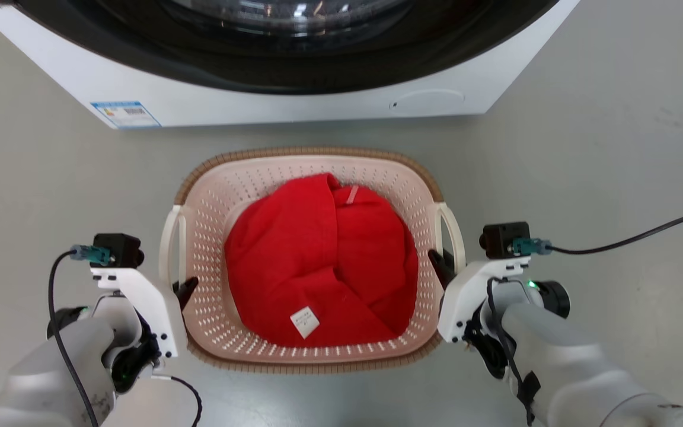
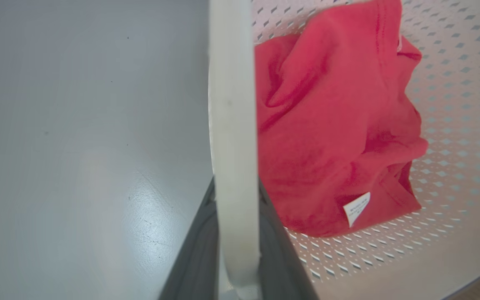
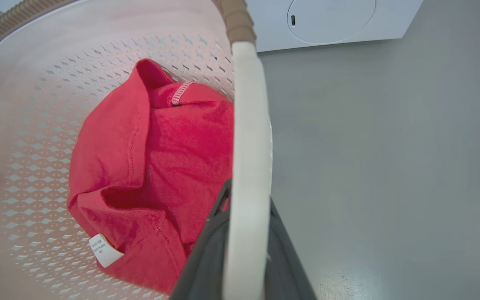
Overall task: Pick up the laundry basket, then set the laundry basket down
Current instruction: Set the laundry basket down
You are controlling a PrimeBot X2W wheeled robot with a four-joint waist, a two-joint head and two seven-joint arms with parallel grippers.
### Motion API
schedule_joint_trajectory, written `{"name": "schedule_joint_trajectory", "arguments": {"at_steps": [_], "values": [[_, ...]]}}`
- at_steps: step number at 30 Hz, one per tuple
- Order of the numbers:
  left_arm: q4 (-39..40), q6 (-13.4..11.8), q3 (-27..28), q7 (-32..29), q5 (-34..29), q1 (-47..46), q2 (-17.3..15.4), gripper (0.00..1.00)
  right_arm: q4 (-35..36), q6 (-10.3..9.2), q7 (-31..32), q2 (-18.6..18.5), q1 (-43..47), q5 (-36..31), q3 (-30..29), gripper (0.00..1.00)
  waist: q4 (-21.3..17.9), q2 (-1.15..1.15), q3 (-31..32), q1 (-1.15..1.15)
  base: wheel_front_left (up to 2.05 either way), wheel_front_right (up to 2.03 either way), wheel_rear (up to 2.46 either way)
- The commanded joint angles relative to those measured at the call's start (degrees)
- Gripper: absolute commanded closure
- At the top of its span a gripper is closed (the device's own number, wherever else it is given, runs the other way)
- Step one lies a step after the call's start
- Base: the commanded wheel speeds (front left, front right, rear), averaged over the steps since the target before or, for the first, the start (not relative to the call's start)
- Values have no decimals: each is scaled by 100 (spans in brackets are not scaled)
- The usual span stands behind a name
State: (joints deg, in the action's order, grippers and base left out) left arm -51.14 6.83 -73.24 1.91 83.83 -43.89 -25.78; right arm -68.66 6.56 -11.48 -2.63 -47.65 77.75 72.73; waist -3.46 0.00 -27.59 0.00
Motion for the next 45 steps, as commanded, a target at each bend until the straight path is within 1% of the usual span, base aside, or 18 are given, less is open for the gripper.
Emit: {"name": "schedule_joint_trajectory", "arguments": {"at_steps": [1, 16, 23, 34, 45], "values": [[52, 66, 135, 134, -95, -243, -384, 100, 44, 92, -123, -25, 26, -6, 56, 100, 30, 0, -195, 0, 0, 0, 0], [444, 66, 99, 554, -122, -669, -742, 100, -24, 92, -346, -25, -451, 4, 48, 100, 98, 0, -1025, 0, 0, 0, 0], [575, 66, 78, 686, -149, -852, -850, 100, -27, 92, -350, -25, -753, -181, -220, 100, 90, 0, -1344, 0, 0, 0, 0], [748, 66, 39, 892, -223, -1113, -1017, 100, 25, 92, -352, -25, -938, -868, -1017, 100, 65, 0, -1779, 0, 0, 0, 0], [878, 66, 15, 1060, -279, -1309, -1113, 100, 170, 92, -352, -25, -894, -1751, -1949, 100, 76, 0, -2092, 0, 0, 0, 0]]}}
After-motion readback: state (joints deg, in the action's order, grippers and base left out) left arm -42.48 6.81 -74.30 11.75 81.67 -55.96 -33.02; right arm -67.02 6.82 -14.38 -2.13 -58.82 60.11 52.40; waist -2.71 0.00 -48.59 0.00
